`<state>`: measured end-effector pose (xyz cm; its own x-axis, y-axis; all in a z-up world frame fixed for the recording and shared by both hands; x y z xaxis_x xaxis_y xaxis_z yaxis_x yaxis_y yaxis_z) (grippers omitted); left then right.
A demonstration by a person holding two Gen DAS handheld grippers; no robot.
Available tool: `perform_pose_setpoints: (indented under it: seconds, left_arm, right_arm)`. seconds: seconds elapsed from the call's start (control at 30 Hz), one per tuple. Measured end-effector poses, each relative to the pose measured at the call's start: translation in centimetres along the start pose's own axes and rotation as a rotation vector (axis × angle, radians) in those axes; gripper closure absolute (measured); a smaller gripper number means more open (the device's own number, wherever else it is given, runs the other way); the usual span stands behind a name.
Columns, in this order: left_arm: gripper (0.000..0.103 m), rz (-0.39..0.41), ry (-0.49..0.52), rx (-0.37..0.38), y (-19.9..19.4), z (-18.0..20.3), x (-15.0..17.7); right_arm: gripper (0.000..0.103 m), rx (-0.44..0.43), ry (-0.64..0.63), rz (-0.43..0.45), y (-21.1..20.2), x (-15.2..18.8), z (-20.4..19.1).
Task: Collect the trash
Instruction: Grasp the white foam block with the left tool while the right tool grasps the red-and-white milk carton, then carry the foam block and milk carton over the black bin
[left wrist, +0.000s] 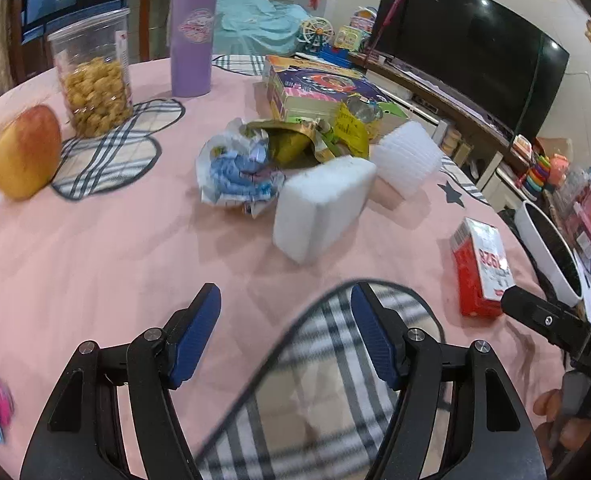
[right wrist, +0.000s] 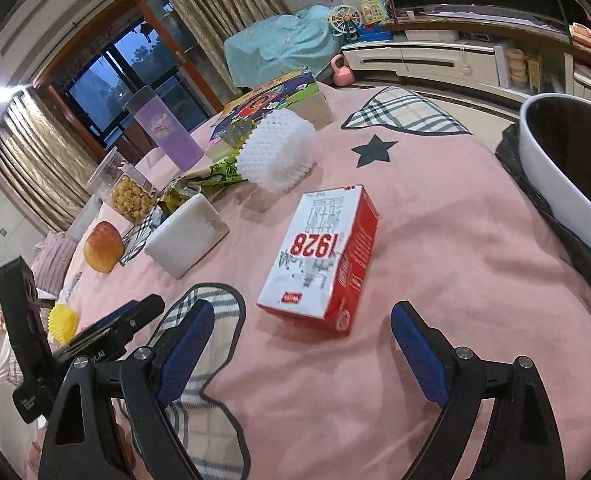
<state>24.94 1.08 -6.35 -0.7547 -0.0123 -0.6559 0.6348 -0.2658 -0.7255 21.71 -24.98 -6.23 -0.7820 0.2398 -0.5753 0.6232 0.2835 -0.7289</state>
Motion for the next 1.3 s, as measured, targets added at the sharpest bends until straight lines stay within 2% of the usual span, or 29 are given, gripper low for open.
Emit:
perform_pose_setpoints:
  seconds: [0.37,0.4,0.47,0.5,0.53,0.57,0.8,1.3]
  left_arm:
    - [0.036,-0.013,0.059,0.052,3.0,0.3,-2.8]
    - [0.039,-0.012,0.068,0.049,3.2,0.5,-2.8]
    - [0.065,-0.018,0.094,0.041,3.5,1.2,-2.6]
    - [0.068,-0.029,0.106,0.041,3.6,1.5,-2.4]
    - [0.068,-0.028,0.115,0.03,3.6,1.7,-2.3]
    - [0.07,-0.024,0.127,0.024,3.4,2.0,-2.1]
    - [0.072,-0.009,0.087,0.075,1.2,3.0,-0.2]
    - [0.072,-0.005,0.083,0.145,-1.8,9.3,3.0]
  right_arm:
    - [0.012,0.082,-0.042,-0.026,3.8,-1.9,-1.2]
    - [0.012,0.093,-0.053,-0.026,4.0,-2.0,-1.3]
    - [0.015,0.109,-0.069,-0.027,4.3,-2.1,-1.6]
    - [0.019,0.127,-0.087,-0.027,4.3,-2.0,-1.7]
    - [0.034,0.144,-0.105,-0.028,4.3,-2.0,-1.8]
    - [0.041,0.159,-0.119,-0.029,4.3,-1.9,-1.7]
    - [0.045,0.089,-0.097,-0.027,2.5,-1.2,0.0]
    - [0.046,0.011,-0.022,0.034,-3.5,-0.3,3.7]
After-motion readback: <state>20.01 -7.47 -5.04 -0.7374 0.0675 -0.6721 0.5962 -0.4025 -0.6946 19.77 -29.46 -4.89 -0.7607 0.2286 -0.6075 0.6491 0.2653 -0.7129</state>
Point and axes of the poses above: each gripper's, at about its wrist camera, not at the fingertips, and y roughly the way its jaws point, z to its right, x to its underside, the point moved 1 cm from there along y, roughly the way its jaws point, and after that the axes turned 4 degrees about x, right-handed, at the moved point
